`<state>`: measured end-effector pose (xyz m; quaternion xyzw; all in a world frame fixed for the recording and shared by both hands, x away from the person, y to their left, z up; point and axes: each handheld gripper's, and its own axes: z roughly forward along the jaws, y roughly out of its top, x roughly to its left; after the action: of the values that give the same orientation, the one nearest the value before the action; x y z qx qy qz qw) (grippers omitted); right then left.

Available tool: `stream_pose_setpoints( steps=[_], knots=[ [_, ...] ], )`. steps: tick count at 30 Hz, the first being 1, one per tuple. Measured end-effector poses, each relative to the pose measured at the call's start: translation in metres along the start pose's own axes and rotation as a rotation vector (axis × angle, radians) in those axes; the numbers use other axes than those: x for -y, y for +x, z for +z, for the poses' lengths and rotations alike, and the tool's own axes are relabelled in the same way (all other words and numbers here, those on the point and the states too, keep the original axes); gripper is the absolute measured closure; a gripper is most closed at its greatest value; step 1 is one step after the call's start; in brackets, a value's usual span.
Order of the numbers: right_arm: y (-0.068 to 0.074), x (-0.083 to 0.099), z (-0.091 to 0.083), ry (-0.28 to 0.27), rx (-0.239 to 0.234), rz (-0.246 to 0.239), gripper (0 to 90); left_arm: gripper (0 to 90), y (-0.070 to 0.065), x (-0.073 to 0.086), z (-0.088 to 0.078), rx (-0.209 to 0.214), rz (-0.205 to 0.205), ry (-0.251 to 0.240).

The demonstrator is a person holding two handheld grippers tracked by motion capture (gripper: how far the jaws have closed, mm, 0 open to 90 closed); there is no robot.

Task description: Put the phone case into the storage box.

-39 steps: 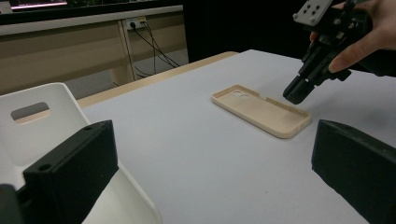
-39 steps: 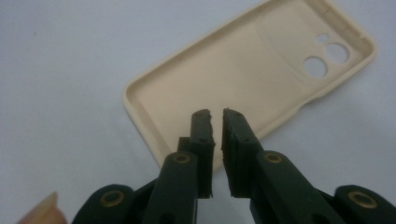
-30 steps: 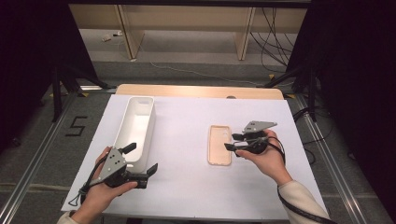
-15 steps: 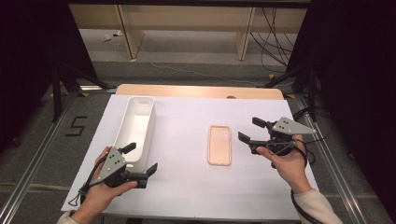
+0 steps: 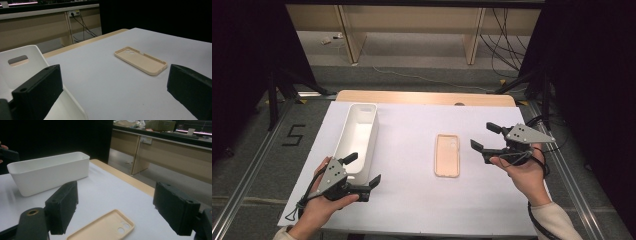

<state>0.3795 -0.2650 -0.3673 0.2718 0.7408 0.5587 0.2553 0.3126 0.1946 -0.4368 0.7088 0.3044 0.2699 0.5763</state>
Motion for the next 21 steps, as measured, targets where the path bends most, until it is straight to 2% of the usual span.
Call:
stream_pose_setpoints(
  steps=[2, 5, 7, 8, 9, 10, 12, 14, 17, 21],
  knots=[
    [0.000, 0.000, 0.001, 0.005, 0.000, -0.006, 21.7, 0.0, -0.001, 0.000, -0.001, -0.008, -0.001, 0.011],
    [0.002, -0.002, 0.003, 0.043, -0.019, -0.033, 22.7, 0.0, -0.001, -0.001, -0.001, -0.009, -0.003, 0.008],
    [0.003, -0.004, 0.006, 0.089, -0.033, -0.054, 23.4, 0.0, -0.002, -0.001, 0.000, -0.004, 0.004, 0.011],
    [0.004, -0.004, 0.007, 0.105, -0.035, -0.077, 24.0, 0.0, -0.002, 0.000, 0.000, 0.002, 0.004, 0.000],
    [0.006, -0.005, 0.010, 0.127, -0.036, -0.101, 24.0, 0.0, -0.002, -0.001, -0.001, -0.006, 0.001, 0.011],
    [0.007, -0.005, 0.012, 0.146, -0.035, -0.101, 23.7, 0.0, -0.002, -0.001, -0.001, -0.008, 0.000, 0.007],
    [0.009, -0.004, 0.018, 0.195, -0.067, -0.124, 22.0, 0.0, -0.001, -0.001, -0.001, -0.009, 0.001, 0.006],
    [0.011, -0.001, 0.026, 0.219, -0.101, -0.129, 20.9, 0.0, -0.001, 0.000, 0.000, -0.006, 0.002, 0.011],
    [0.016, 0.004, 0.038, 0.304, -0.121, -0.192, 20.5, 0.0, -0.002, -0.001, 0.000, -0.004, 0.003, 0.008],
    [0.023, 0.013, 0.053, 0.405, -0.147, -0.232, 20.4, 0.0, -0.001, -0.001, 0.000, 0.000, 0.005, 0.002]
  ],
)
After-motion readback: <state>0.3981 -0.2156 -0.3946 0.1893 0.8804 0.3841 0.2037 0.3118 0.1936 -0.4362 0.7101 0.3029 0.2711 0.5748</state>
